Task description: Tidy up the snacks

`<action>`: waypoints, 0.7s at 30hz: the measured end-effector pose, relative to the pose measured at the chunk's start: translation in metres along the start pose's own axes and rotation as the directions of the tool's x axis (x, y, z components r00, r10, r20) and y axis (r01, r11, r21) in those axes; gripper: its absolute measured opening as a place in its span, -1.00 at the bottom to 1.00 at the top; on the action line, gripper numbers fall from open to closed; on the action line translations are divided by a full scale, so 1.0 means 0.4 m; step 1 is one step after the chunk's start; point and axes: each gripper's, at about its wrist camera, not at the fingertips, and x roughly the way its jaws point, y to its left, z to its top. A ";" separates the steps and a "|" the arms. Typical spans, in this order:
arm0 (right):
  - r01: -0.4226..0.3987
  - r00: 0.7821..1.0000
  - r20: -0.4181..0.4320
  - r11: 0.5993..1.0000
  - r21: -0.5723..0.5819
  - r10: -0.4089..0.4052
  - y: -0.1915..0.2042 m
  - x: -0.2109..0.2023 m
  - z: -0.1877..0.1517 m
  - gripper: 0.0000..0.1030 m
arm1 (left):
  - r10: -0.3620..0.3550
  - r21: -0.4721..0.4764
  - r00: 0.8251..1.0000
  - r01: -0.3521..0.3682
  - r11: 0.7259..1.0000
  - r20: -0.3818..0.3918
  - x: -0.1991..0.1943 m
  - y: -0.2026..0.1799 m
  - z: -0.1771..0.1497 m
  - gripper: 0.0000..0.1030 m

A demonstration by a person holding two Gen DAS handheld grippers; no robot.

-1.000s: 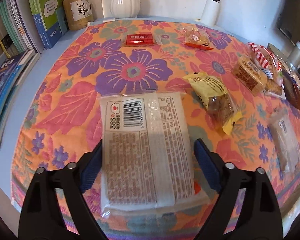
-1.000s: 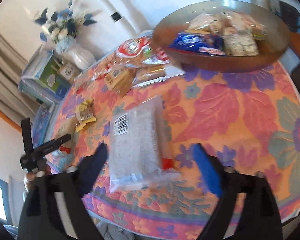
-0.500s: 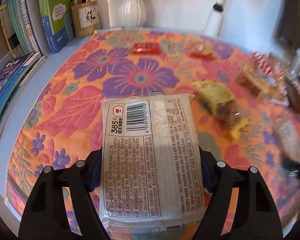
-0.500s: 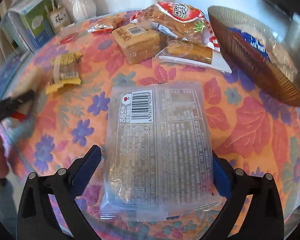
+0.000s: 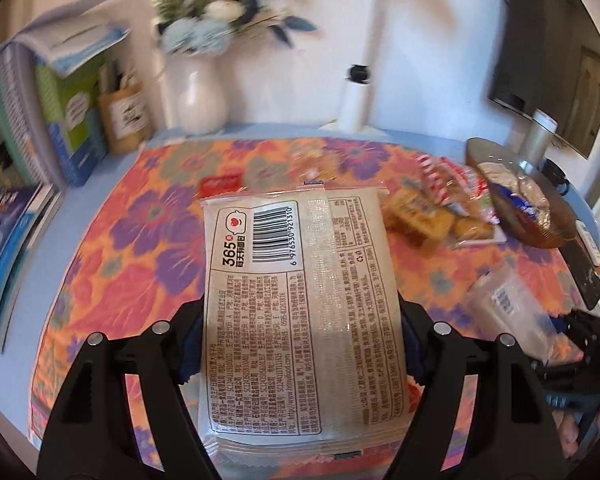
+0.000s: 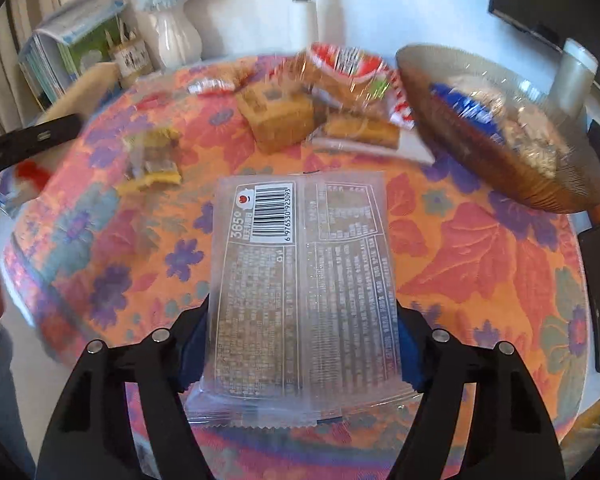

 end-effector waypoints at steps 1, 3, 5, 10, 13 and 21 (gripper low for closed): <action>-0.011 1.000 0.020 1.000 0.010 0.011 -0.011 -0.024 0.004 0.41 | -0.023 0.001 1.000 0.023 1.000 -0.004 0.000 -0.017 0.018 0.46; -0.029 0.997 0.068 0.999 0.033 0.026 -0.043 -0.080 0.017 0.41 | -0.083 0.007 0.996 0.084 0.996 -0.006 0.003 -0.057 0.063 0.46; -0.030 0.993 0.119 0.998 0.059 0.023 -0.083 -0.132 0.039 0.41 | -0.122 0.034 0.993 0.122 0.992 -0.004 0.003 -0.104 0.107 0.46; -0.005 0.977 0.209 0.985 0.170 -0.031 -0.240 -0.208 0.127 0.42 | -0.246 0.111 0.969 0.246 0.963 -0.017 0.029 -0.283 0.235 0.46; 0.033 0.969 0.228 0.966 0.258 -0.094 -0.346 -0.216 0.176 0.42 | -0.282 0.131 0.959 0.284 0.950 -0.039 0.081 -0.390 0.293 0.46; 0.001 0.973 0.209 0.902 0.432 -0.101 -0.557 -0.137 0.294 0.42 | -0.362 0.134 0.925 0.376 0.917 -0.118 0.243 -0.596 0.382 0.46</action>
